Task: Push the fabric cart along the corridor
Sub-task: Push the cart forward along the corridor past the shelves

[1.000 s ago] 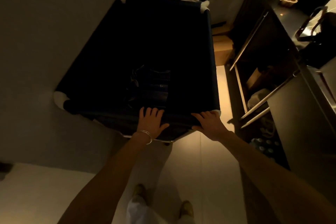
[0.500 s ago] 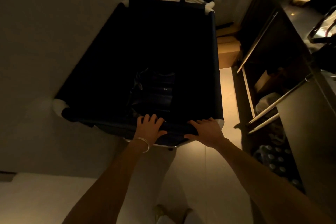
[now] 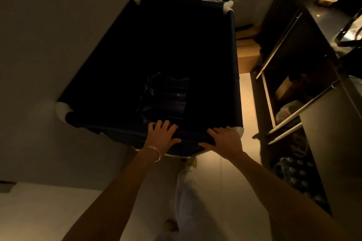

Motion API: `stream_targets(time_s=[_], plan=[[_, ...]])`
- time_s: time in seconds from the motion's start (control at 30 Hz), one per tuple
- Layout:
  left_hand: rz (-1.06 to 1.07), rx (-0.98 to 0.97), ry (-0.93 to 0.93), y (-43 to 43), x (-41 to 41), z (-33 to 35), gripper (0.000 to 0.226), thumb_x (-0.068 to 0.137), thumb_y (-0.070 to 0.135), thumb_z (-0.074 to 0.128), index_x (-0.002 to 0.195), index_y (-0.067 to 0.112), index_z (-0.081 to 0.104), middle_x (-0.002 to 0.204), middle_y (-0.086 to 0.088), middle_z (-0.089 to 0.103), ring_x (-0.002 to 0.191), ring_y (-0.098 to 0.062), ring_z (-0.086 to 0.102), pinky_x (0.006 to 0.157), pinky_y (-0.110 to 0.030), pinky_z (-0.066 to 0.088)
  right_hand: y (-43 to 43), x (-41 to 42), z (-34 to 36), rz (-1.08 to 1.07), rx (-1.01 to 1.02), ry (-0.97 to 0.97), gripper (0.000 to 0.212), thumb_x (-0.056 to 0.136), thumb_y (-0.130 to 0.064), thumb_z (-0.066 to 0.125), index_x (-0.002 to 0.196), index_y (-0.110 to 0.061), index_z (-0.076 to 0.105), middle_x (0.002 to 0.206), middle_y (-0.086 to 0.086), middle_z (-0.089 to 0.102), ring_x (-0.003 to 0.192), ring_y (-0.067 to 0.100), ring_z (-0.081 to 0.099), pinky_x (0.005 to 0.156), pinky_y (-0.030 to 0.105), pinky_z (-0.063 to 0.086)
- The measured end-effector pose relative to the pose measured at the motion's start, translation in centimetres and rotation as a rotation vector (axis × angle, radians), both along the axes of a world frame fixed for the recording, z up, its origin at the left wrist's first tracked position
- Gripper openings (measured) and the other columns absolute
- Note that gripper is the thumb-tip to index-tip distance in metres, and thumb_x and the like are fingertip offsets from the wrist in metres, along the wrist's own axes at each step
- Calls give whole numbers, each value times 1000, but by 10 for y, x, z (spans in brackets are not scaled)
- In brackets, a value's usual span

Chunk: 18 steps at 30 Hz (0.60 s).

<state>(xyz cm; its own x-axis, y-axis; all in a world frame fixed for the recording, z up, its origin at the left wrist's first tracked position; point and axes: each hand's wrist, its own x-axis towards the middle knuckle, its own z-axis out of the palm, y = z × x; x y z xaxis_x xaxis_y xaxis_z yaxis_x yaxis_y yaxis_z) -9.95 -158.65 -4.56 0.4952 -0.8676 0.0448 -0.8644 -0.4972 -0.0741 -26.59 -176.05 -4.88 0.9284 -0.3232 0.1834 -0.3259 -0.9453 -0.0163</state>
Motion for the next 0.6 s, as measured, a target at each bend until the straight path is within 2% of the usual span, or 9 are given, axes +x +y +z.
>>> stream_targets(time_s=[0.17,0.33,0.47,0.6], plan=[[-14,7,-4,1,0,6,49,56,56,78,91,22,67,79,-4,66,71,-27,63,66,-40,51,1,-2,-1,14,-19,-54,78,87,-70,14,87,-17,71,70,1,74,60,20,69,58,25,53],[-20,19,-8,0,0,2,51,53,57,78,90,23,68,78,-3,66,69,-26,62,63,-40,51,3,-2,-5,1,4,-83,74,88,-68,17,93,-18,71,75,2,75,64,20,70,63,29,55],[-17,26,-15,-2,1,-1,53,49,59,79,87,25,69,78,-2,67,68,-25,63,64,-40,53,7,-6,-7,-2,73,-128,68,89,-66,22,98,-18,70,76,2,74,64,20,69,65,27,53],[-26,9,-21,-3,2,-6,48,58,61,72,89,25,67,78,-3,67,68,-26,63,64,-41,54,9,-6,-5,-2,70,-114,69,91,-64,17,98,-18,69,75,2,73,64,20,68,65,28,53]])
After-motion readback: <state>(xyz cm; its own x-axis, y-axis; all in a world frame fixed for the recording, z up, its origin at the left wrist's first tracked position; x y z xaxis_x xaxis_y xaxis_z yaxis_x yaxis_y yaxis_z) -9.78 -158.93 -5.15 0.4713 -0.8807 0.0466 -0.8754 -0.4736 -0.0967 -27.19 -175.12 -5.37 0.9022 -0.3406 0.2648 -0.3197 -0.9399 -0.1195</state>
